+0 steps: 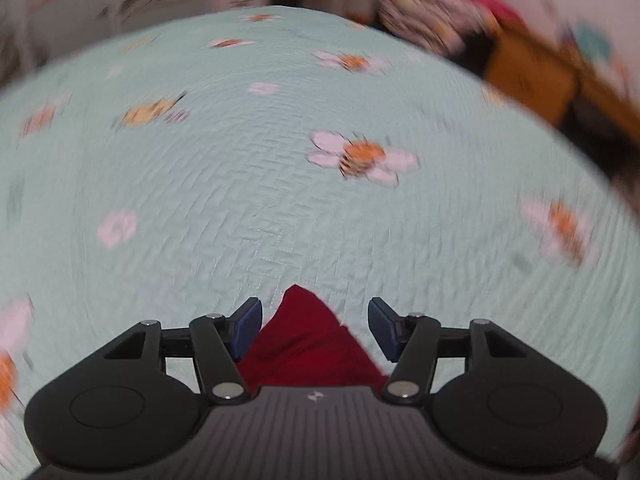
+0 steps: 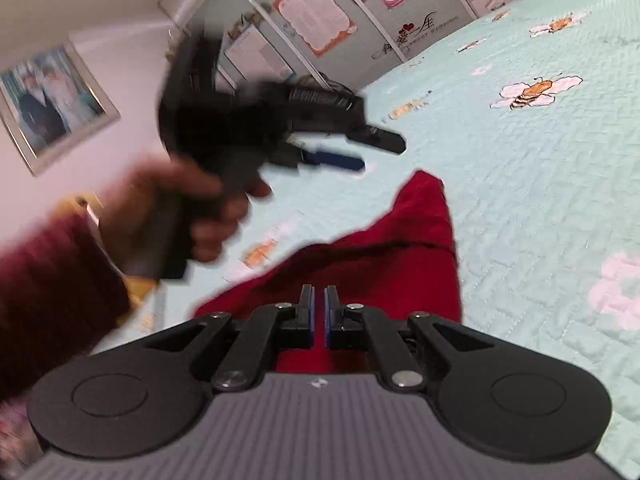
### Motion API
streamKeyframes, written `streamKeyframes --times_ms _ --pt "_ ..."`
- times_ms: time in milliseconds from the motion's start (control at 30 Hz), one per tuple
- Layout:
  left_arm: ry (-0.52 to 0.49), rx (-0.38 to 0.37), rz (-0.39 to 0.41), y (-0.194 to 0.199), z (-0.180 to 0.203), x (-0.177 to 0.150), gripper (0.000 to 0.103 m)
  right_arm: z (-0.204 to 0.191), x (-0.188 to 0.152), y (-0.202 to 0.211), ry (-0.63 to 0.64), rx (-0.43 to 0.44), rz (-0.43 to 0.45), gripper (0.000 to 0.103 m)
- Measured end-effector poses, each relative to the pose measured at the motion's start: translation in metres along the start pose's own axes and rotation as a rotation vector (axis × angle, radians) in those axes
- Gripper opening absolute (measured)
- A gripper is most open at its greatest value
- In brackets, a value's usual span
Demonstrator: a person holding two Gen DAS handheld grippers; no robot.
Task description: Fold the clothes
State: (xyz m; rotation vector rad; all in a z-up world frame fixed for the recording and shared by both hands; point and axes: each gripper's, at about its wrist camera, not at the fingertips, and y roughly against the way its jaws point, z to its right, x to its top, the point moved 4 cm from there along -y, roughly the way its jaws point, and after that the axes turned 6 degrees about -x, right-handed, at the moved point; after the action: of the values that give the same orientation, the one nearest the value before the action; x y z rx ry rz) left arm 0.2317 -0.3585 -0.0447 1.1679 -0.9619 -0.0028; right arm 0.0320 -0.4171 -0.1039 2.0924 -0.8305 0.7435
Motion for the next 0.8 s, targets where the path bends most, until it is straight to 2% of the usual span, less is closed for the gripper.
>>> streamKeyframes --times_ms 67,100,167,400,667,800 --pt "-0.094 0.037 -0.018 -0.011 0.006 -0.002 0.061 0.007 -0.019 -0.009 0.018 -0.028 -0.025 0.002" --pt "-0.104 0.040 -0.025 -0.017 0.005 -0.002 0.061 0.009 -0.025 -0.011 0.024 -0.034 -0.021 0.001" --pt "-0.121 0.042 -0.043 -0.026 0.003 0.000 0.061 0.008 -0.025 -0.012 0.021 -0.030 -0.015 0.001" --pt "-0.287 0.081 -0.119 -0.045 0.012 0.005 0.061 0.016 -0.027 -0.013 -0.049 0.016 -0.041 0.001" --pt "-0.406 0.103 -0.198 -0.057 0.017 0.013 0.057 0.015 -0.025 -0.011 -0.030 -0.011 -0.048 0.001" --pt "-0.466 0.113 -0.231 -0.061 0.019 0.017 0.045 0.014 -0.024 -0.012 -0.021 -0.015 -0.050 0.001"
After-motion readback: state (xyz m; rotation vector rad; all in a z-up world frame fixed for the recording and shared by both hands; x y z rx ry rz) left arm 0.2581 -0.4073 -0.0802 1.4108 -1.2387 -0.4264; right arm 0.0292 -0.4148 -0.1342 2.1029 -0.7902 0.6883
